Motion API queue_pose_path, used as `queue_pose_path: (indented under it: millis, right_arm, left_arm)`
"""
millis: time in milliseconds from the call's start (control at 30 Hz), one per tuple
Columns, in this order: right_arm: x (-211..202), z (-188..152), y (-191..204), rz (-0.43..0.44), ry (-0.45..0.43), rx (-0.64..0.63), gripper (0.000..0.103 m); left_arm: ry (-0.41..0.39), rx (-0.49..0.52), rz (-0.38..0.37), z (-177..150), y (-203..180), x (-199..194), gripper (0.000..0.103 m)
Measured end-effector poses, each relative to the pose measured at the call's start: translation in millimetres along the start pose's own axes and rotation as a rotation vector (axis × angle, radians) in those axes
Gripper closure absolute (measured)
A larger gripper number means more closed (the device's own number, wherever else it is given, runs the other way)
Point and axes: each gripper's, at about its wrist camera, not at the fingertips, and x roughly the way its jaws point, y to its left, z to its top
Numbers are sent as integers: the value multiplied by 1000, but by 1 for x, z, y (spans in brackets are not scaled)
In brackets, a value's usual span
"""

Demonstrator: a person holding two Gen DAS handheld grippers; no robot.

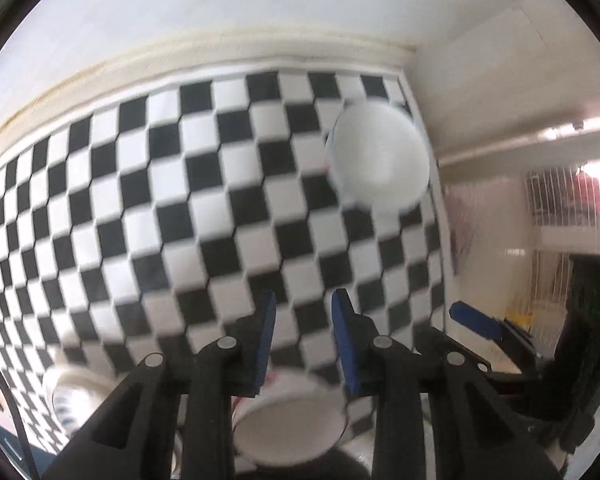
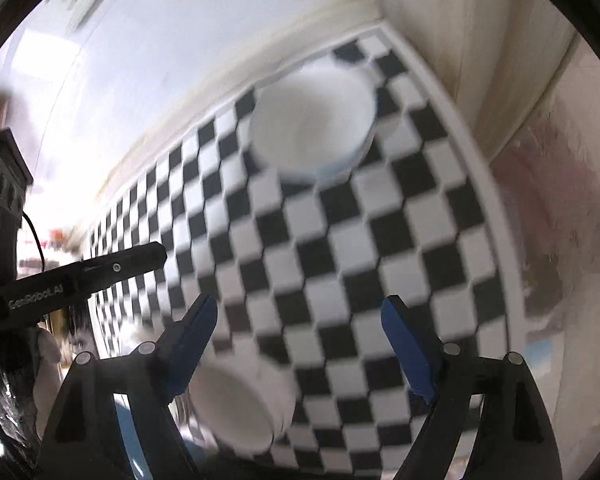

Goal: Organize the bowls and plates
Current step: 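Grasp the rim of the blue-dotted white bowl with both grippers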

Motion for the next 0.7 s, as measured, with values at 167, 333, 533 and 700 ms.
queue_pose_path:
  millis: [167, 333, 533, 700]
  right_arm:
    - [8, 52, -16, -27, -49, 56, 17]
    - [31, 89, -29, -26, -16, 89, 25]
    - [71, 114, -36, -60, 51, 112, 47]
    - [94, 126, -46, -86, 76, 134, 84]
  left_arm:
    - [38, -14, -5, 60, -15, 29, 76]
    - [105, -3, 23, 99, -24, 68, 76]
    - [163, 7, 30, 125, -27, 101, 76]
    - [150, 25, 52, 135, -28, 114, 78]
